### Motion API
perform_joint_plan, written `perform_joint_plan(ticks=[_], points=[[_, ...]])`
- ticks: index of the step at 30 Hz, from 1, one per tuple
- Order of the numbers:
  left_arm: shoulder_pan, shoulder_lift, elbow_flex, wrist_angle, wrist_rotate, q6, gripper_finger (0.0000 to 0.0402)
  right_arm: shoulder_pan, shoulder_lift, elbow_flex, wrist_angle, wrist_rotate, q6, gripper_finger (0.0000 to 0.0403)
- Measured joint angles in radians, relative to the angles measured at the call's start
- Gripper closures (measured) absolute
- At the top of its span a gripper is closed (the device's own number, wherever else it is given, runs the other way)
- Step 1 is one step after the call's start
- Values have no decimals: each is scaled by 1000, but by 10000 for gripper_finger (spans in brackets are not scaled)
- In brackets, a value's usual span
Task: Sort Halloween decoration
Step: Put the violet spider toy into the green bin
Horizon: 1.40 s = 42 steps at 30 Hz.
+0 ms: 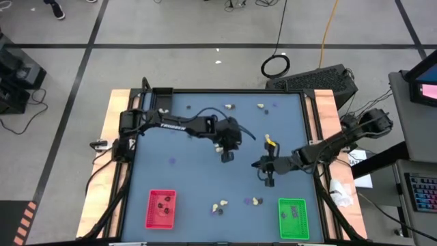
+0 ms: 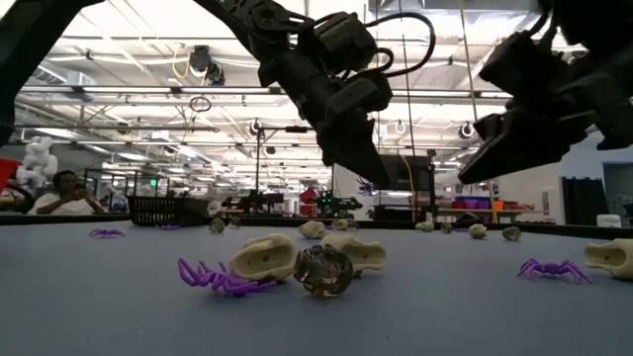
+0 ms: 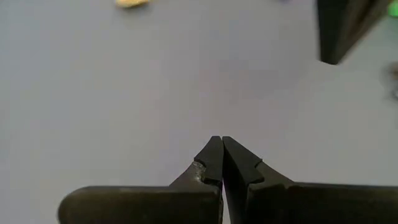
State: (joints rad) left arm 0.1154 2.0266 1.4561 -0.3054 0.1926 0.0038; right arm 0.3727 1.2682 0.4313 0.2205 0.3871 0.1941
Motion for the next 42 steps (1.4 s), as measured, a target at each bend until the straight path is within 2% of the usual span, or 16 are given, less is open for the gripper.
perform_joint_plan(ticks=[2,7,10,14,19,24,28,34,37,42], points=[[-9,0,-16,43,18,-21,402,21,4,0,13,35,20,403],[-42,-15,-51,145,67,-51,402,35,36,0,107,47,29,402],[-58,-56,-59,171,78,-67,402,38,42,0,142,107,30,392],[-71,-124,-74,188,87,-78,402,48,42,-1,179,196,27,357],[-101,-201,-76,239,96,-103,402,48,42,0,334,269,-46,301],[-132,-222,-76,313,98,-104,402,48,42,1,539,272,-210,258],[-145,-223,-76,328,98,-104,402,48,42,0,633,272,-313,243],[-144,-223,-76,349,94,-104,402,48,42,0,651,252,-360,243],[-144,-223,-76,361,94,-104,402,48,42,0,659,196,-366,250],[-144,-223,-76,368,92,-105,402,48,42,0,704,188,-392,266]])
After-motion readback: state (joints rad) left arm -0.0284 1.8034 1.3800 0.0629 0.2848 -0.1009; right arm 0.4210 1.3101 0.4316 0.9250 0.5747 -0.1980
